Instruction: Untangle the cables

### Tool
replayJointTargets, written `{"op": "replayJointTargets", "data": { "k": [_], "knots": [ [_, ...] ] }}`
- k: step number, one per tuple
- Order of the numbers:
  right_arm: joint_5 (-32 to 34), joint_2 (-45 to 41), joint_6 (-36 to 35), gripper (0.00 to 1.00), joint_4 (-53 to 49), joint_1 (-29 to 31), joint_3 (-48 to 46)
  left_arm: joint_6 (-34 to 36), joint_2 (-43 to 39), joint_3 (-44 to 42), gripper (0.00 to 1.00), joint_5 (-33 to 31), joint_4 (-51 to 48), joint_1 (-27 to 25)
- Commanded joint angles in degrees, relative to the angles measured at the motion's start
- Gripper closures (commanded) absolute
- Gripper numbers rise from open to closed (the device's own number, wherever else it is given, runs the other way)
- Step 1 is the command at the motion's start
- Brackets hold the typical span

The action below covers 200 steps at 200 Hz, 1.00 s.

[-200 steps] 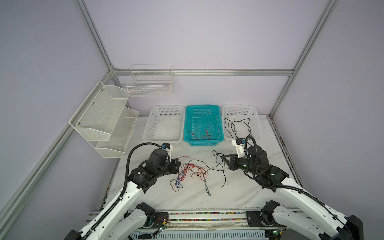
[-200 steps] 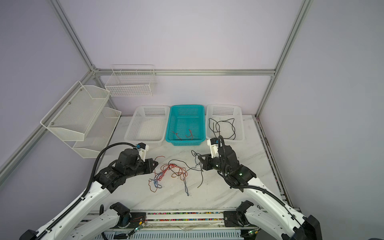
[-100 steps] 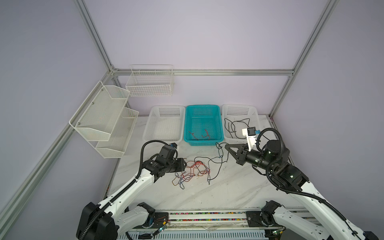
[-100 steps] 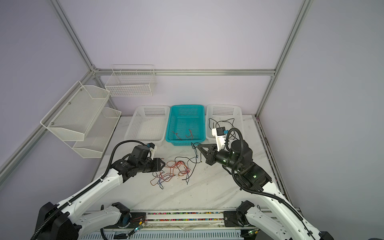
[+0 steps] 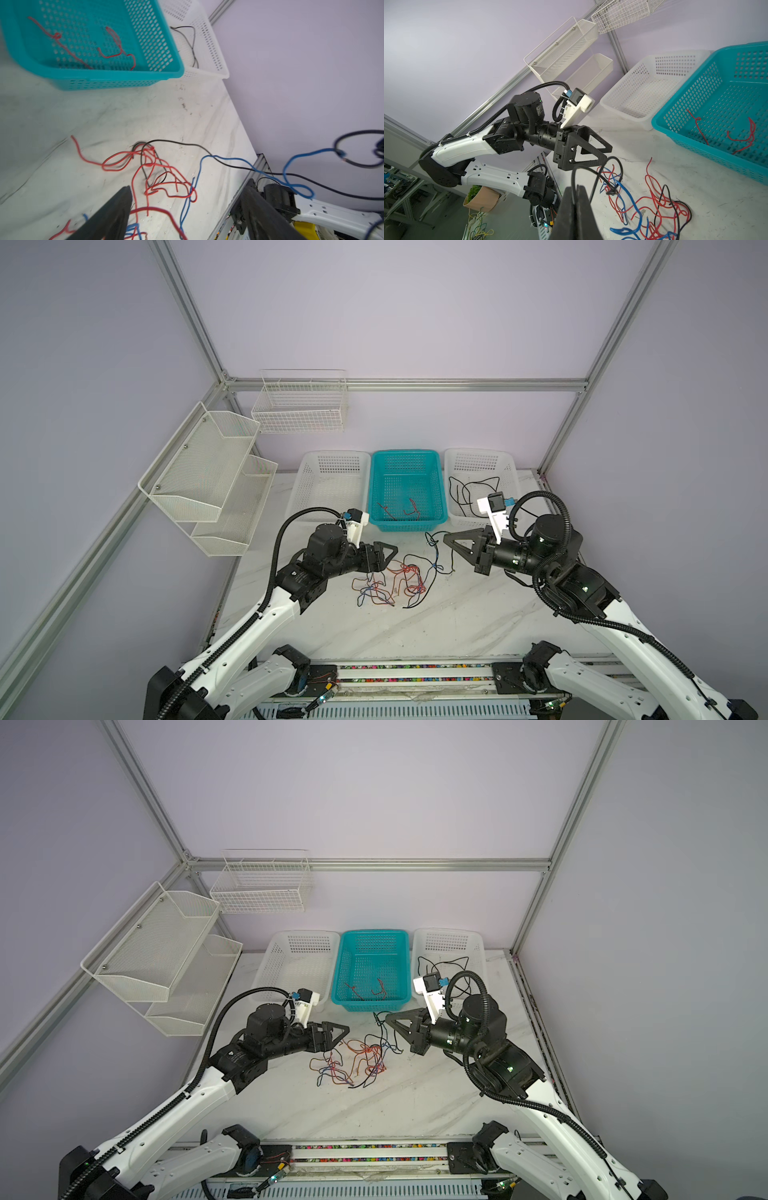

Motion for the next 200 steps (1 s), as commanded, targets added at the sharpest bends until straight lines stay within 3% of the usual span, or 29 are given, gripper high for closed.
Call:
{"op": "replayJointTargets", "data": {
  "k": [1,85,140,165,200],
  "knots": [
    [-3.0,-0.4,0.8,1.0,4.1,-0.2,0.0,0.4,1.4,1.6,0.14,7.8,9.7,-1.9],
    [-6.3,0.3,3.1,1.0,8.4,-0.2,-1.8,0.2,7.9,0.3,0.08,11.0,23.1,-10.8],
    [-8.2,-0.6,5.5,1.0,11.5,-0.2,-3.3,-0.1,11.6,-0.2,0.11,9.9,26.1,-12.5],
    [-8.5,-0.6,5.9,1.0,12.1,-0.2,-3.5,-0.6,13.1,-0.2,0.26,10.0,27.6,-12.7],
    [-7.8,-1.1,6.0,1.0,12.0,-0.2,-3.6,-1.1,14.5,-0.3,0.65,10.5,28.9,-12.8]
  ]
}}
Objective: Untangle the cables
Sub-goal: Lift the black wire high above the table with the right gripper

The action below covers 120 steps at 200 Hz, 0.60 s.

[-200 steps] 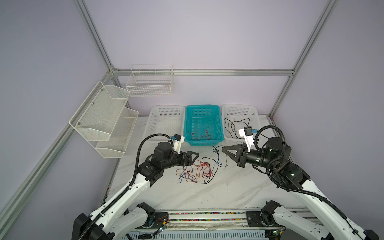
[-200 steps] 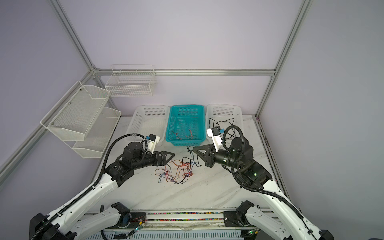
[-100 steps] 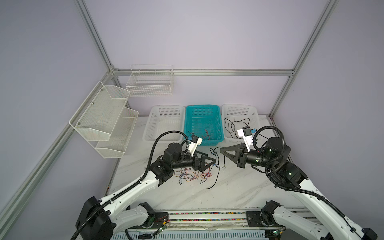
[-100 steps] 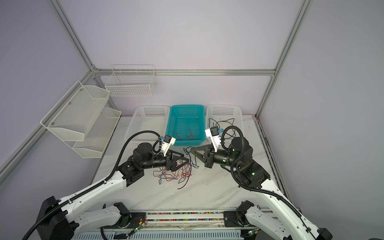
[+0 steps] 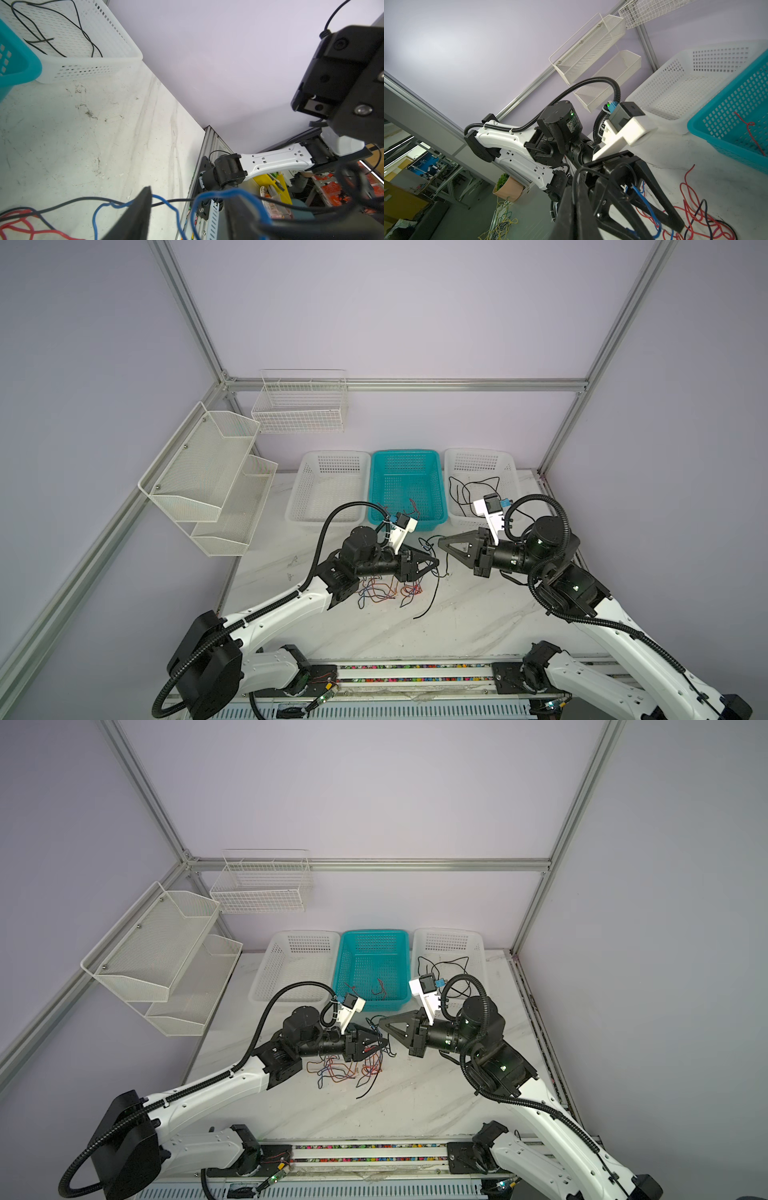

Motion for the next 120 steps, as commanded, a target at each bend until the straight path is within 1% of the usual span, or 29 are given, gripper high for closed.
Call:
{"op": "replayJointTargets", "data": {
  "k": [1,19,31,55,94,120],
  "knots": [
    [-0.5,-1.5,0.5,1.0,3.0,-0.2,-0.1,-0.3,0.5,-0.2,0.66,0.7,3.8,-0.3],
    [-0.3,-1.6,0.5,1.0,2.8,-0.2,0.0,-0.3,0.9,-0.6,0.78,0.7,4.0,-0.4],
    [-0.2,-1.6,0.3,1.0,2.6,-0.2,0.1,-0.3,1.2,-0.9,0.84,0.5,4.1,-0.4],
    [1.3,-2.2,-1.0,1.0,1.1,-0.2,1.1,-0.1,2.0,-1.2,1.0,0.4,3.6,-0.4],
    [1.7,-2.9,-1.5,1.0,0.4,-0.3,2.4,1.1,3.0,-2.5,1.0,-0.3,1.4,-0.4],
    [4.8,-4.1,-1.6,1.0,-0.5,-0.2,3.6,3.5,3.0,-3.2,1.0,-2.5,-3.1,-0.5]
  ]
}}
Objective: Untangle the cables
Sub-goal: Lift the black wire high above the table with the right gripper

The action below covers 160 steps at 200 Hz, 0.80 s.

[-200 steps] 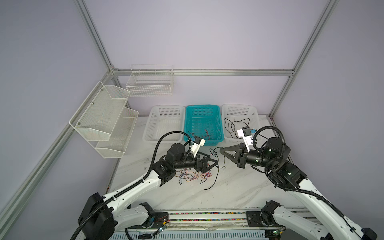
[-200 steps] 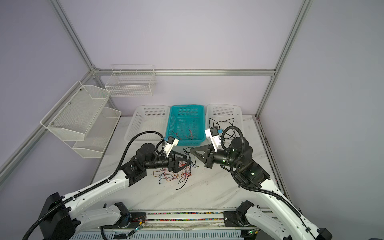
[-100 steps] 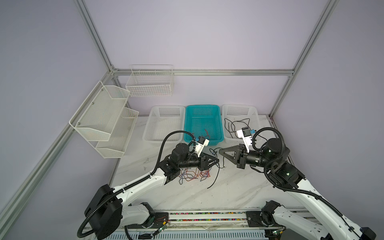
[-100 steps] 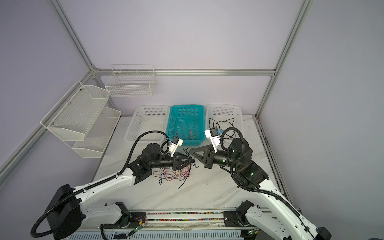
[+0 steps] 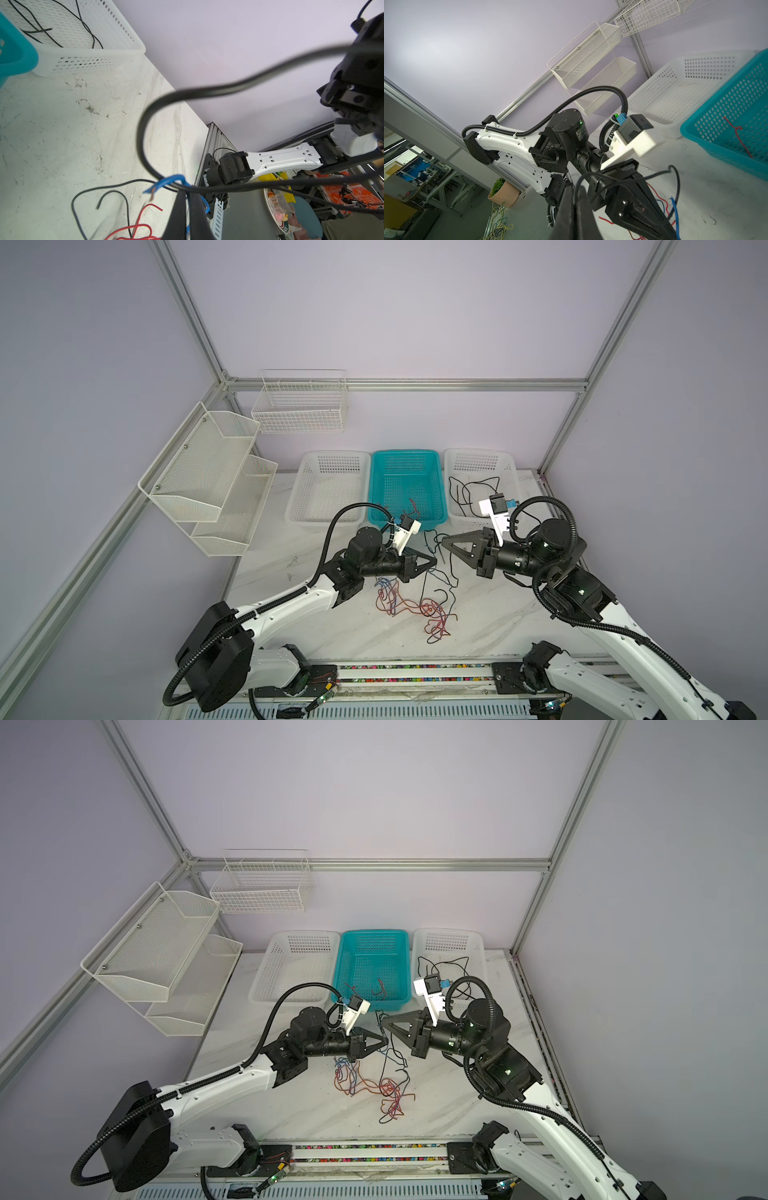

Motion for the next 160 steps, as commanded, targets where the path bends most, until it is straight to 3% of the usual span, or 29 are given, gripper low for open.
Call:
{"op": "replayJointTargets", "data": {
  "k": [1,69,101,160],
  "knots": [
    [2.6,-2.1,-1.1,1.0,0.4,-0.2,3.2,3.3,0.0,-2.9,1.0,-2.4,-3.9,-0.1],
    [10.8,-4.5,-2.5,1.0,-2.3,-0.2,7.4,8.6,-0.6,-4.0,1.0,-12.7,-15.3,0.0],
    [16.3,-4.0,-4.4,1.0,-6.1,-0.2,13.7,9.5,0.7,-3.6,1.0,-16.3,-17.6,0.1],
    [33.3,-1.0,-9.7,1.0,-14.9,-0.2,27.2,10.2,3.2,-3.0,1.0,-20.5,-20.2,0.7]
  ]
}}
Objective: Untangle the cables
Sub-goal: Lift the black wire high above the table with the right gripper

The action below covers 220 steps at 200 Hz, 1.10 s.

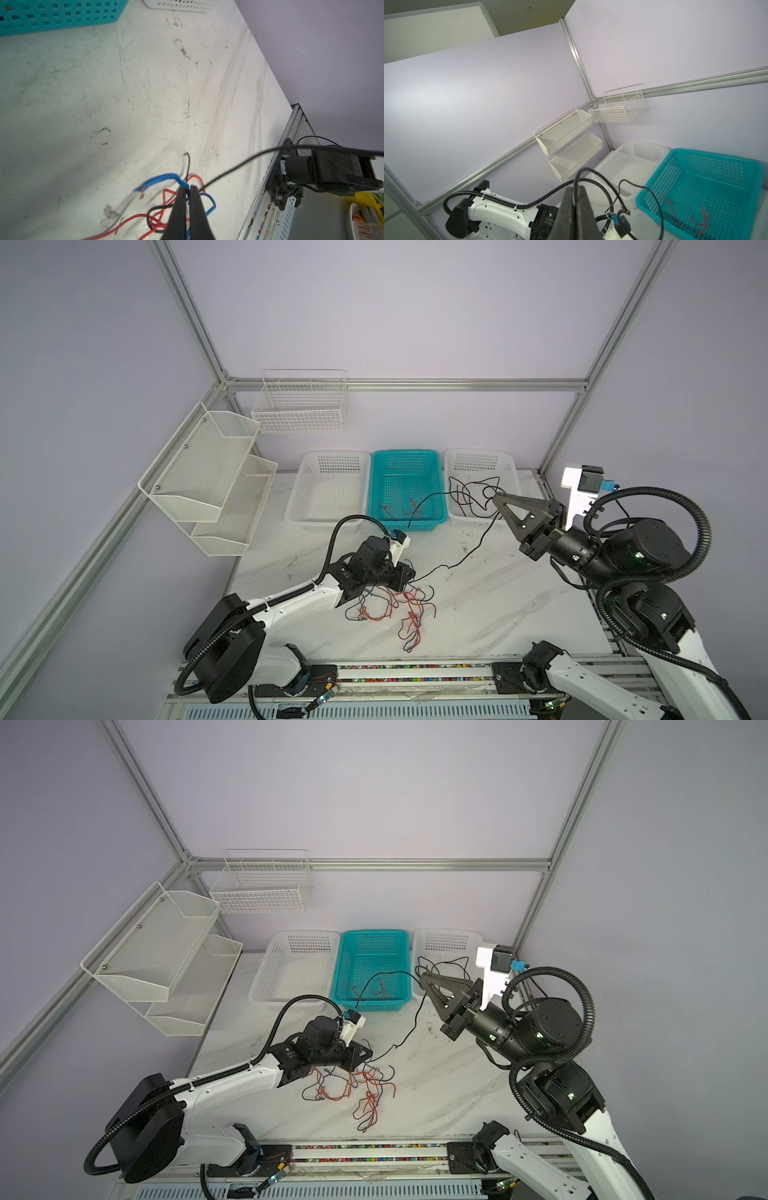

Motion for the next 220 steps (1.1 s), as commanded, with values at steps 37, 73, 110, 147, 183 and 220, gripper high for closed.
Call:
{"op": "replayJointTargets", "data": {
  "k": [37,73,110,147,183,220],
  "knots": [
    [20.1,2.9,-4.5,1.0,-5.1,-0.2,10.5,2.4,-0.5,-1.5,1.0,-4.7,-2.1,0.7],
    [25.5,6.3,-5.6,1.0,-5.4,-0.2,18.5,2.8,0.5,-1.5,1.0,-5.9,-2.7,0.7],
    [28.1,8.9,-6.8,1.0,-5.3,-0.2,26.6,3.0,1.3,-1.6,1.0,-7.3,-3.1,0.8],
    [27.7,12.2,-6.6,1.0,-5.2,-0.1,30.8,2.8,2.4,-1.5,1.0,-7.7,-2.9,1.0],
    [30.3,15.3,-7.3,1.0,-3.1,-0.1,36.5,2.8,5.3,-1.1,1.0,-7.4,-3.3,1.4],
    [30.4,20.1,-6.5,1.0,-3.4,-0.1,46.4,2.7,6.9,-1.2,1.0,-8.1,-3.0,1.6]
  ]
}}
